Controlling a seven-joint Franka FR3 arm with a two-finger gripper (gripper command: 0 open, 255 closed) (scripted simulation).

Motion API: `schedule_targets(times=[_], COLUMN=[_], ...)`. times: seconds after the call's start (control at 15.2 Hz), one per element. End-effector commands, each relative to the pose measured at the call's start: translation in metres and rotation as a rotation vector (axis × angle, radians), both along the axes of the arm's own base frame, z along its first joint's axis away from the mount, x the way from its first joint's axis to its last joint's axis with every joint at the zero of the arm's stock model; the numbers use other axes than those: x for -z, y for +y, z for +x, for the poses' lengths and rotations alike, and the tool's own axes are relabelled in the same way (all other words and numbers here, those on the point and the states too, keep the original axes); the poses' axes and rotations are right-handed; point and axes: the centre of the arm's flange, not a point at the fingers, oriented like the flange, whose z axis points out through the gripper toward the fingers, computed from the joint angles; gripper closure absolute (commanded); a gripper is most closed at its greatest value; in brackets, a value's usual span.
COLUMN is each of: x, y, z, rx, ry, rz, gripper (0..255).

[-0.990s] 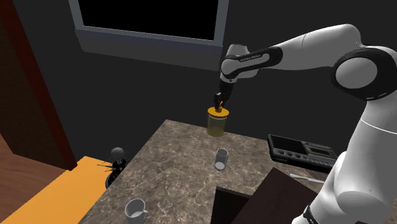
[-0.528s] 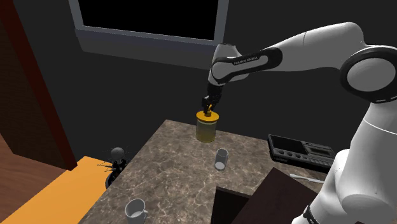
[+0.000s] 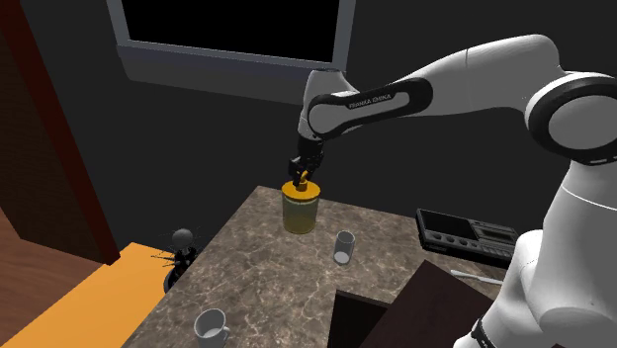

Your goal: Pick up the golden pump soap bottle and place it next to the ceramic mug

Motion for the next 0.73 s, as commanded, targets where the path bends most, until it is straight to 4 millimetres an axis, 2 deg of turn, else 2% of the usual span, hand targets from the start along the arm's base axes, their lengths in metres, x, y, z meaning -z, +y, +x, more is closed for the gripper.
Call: schedule_targets(times=[0.0,0.66], x=[-0.002,-0.003], y=[0.026,0.158], z=[0.000,0.004], rx=[0.002,0.002], ry=[-0.001,-0.001], rz=[0.000,0.000], gripper=[255,255])
